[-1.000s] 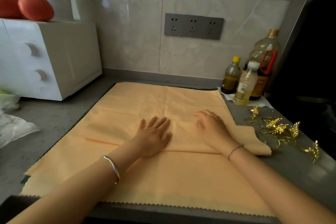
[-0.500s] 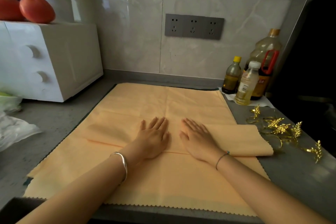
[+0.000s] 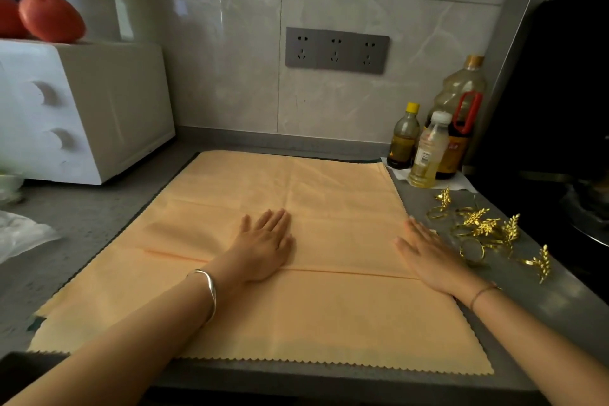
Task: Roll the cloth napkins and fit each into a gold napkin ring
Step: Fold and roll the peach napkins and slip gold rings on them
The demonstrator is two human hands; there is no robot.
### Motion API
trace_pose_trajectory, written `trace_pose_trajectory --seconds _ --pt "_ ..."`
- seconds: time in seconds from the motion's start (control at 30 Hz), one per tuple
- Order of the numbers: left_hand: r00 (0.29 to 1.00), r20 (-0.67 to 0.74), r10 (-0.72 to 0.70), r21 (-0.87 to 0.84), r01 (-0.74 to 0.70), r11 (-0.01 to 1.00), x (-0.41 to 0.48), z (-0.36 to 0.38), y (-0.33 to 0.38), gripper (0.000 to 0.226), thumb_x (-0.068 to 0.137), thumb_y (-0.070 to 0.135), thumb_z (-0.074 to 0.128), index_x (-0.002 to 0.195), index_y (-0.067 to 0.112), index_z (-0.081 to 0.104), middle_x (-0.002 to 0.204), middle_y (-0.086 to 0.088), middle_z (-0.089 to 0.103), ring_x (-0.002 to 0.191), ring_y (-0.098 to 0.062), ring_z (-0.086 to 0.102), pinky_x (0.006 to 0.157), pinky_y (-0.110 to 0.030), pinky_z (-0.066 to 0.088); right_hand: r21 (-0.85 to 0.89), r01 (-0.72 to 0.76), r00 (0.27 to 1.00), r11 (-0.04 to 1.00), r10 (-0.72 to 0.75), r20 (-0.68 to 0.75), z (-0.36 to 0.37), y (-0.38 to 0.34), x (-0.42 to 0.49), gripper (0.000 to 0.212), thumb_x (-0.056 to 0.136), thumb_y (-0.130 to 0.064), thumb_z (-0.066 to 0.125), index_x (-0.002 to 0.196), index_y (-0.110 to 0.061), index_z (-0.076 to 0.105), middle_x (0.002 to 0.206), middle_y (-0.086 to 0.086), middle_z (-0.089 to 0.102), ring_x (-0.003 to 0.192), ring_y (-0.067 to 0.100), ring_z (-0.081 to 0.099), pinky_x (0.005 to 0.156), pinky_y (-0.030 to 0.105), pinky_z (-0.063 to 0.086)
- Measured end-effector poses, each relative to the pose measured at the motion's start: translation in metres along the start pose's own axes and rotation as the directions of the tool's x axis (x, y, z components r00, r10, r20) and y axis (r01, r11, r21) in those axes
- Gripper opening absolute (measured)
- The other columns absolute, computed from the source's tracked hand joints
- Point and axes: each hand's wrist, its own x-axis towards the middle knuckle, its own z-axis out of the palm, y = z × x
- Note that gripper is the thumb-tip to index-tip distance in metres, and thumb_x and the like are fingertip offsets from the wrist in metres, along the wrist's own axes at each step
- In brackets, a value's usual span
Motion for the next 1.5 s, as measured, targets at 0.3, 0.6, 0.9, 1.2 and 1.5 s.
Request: trace_pose_trajectory --seconds 0.3,0.6,0.9,1.2,1.5 --pt "1.000 -0.007 -0.001 -0.018 0.001 1.000 -0.003 -0.002 0.002 0.056 0.101 0.040 0.015 0.151 0.018 0.001 0.158 0.003 -0.002 0.145 -0.015 -0.002 0.116 -0.046 0.002 0.051 0.122 0.992 0.991 -0.123 0.010 -0.011 -0.084 0.011 0.057 0.102 -0.040 0.017 0.151 -0.013 0.005 0.159 0.002 0.002 0.146 0.015 0.003 0.116 0.029 0.005" --pt "0.997 -0.041 -0.063 -0.065 0.060 0.996 -0.008 -0.001 -0.017 0.059 0.099 0.049 0.016 0.151 0.025 0.004 0.158 0.005 -0.002 0.145 -0.019 -0.002 0.115 -0.049 0.000 -0.049 0.261 0.965 0.964 -0.261 0.012 0.023 -0.103 0.020 0.055 0.102 -0.039 0.016 0.151 -0.017 0.005 0.159 -0.004 0.000 0.145 0.007 0.000 0.118 0.026 0.002" --pt "0.973 -0.044 -0.225 -0.052 0.222 0.974 -0.028 -0.004 -0.082 0.057 0.099 0.048 0.013 0.151 0.025 0.003 0.158 0.006 -0.003 0.145 -0.019 -0.003 0.116 -0.047 0.001 -0.031 0.269 0.963 0.963 -0.269 0.011 0.029 -0.098 0.028 0.056 0.101 -0.042 0.015 0.151 -0.021 0.003 0.158 -0.008 -0.001 0.144 0.005 -0.001 0.116 0.024 0.000" --pt "0.919 -0.005 -0.395 -0.032 0.394 0.918 -0.036 -0.015 -0.114 0.075 0.093 0.061 0.014 0.151 0.015 0.002 0.158 -0.002 -0.003 0.145 -0.023 -0.009 0.116 -0.044 -0.008 0.030 0.250 0.966 0.968 -0.252 0.061 0.019 -0.101 0.027 0.058 0.101 -0.044 0.018 0.151 -0.020 0.002 0.159 -0.006 -0.002 0.145 0.007 -0.003 0.118 0.027 0.000" --pt "0.966 -0.245 0.087 -0.174 -0.132 0.976 0.013 -0.040 -0.034 0.046 0.093 0.048 0.042 0.130 0.021 0.050 0.133 0.000 0.051 0.120 -0.017 0.044 0.102 -0.032 0.035 -0.017 0.512 0.858 0.859 -0.512 -0.048 0.000 -0.114 -0.029 0.043 0.094 -0.044 0.048 0.136 -0.033 0.047 0.143 -0.019 0.041 0.129 0.000 0.038 0.103 0.016 0.028"
